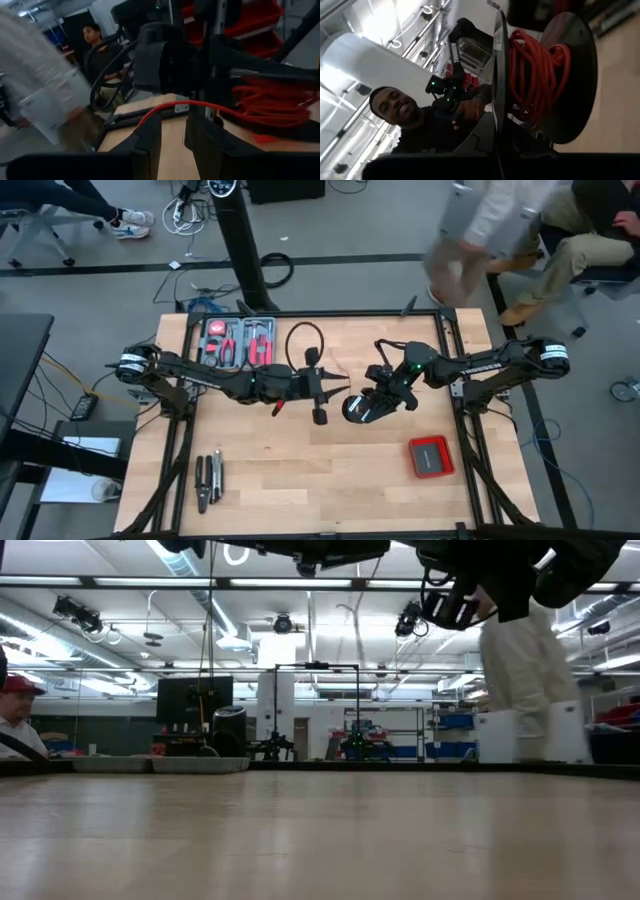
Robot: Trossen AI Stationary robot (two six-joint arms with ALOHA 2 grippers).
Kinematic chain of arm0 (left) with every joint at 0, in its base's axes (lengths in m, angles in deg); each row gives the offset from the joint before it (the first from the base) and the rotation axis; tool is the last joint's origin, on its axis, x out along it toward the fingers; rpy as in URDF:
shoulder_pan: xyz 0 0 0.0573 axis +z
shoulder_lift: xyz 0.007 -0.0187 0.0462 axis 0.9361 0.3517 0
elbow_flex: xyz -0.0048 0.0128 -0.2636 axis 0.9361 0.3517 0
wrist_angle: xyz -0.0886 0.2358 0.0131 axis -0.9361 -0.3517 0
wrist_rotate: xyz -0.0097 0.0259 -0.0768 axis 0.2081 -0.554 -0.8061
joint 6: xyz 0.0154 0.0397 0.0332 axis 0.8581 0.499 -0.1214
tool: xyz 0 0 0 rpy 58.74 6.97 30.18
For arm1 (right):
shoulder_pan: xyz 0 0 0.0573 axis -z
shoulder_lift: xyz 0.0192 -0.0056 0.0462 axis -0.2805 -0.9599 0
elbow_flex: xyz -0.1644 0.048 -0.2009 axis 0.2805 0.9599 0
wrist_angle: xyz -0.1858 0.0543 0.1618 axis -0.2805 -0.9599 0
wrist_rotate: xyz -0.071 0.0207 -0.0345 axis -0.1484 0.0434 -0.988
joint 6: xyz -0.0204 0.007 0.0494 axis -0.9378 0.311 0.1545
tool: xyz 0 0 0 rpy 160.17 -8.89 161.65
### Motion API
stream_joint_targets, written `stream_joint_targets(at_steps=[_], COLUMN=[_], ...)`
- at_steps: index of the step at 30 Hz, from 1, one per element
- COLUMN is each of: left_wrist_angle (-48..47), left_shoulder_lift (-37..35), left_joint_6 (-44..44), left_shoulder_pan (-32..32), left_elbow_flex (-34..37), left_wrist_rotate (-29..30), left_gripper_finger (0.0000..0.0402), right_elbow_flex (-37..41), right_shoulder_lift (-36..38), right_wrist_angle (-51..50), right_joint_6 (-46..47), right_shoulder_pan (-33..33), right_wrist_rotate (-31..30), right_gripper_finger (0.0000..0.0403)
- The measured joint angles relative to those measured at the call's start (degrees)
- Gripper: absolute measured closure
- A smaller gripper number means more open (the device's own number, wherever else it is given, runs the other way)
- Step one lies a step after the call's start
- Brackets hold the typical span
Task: Coil cords
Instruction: Coil the red wire onto the spool
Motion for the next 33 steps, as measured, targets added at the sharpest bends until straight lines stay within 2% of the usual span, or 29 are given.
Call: stream_joint_targets(at_steps=[9,18,25,33], left_wrist_angle=[3.9,6.4,7.4,7.5], left_shoulder_lift=[0.2,0.6,0.6,0.6], left_joint_6=[-0.4,-1.9,-3.4,-3.6], left_shoulder_pan=[1.0,1.0,1.0,0.8], left_elbow_flex=[0.0,0.0,0.0,0.0], left_wrist_rotate=[-6.0,-6.6,-10.0,-10.1], left_gripper_finger=[0.0300,0.0300,0.0300,0.0300], right_elbow_flex=[0.0,0.0,0.0,-1.8], right_shoulder_lift=[0.0,0.0,0.0,-1.0], right_wrist_angle=[5.6,11.5,16.5,16.8], right_joint_6=[-8.3,-12.1,-15.6,-19.3], right_shoulder_pan=[-0.1,0.4,0.2,0.5], right_wrist_rotate=[-1.0,-2.2,-2.7,-4.0], right_gripper_finger=[0.0399,0.0400,0.0400,0.0400])
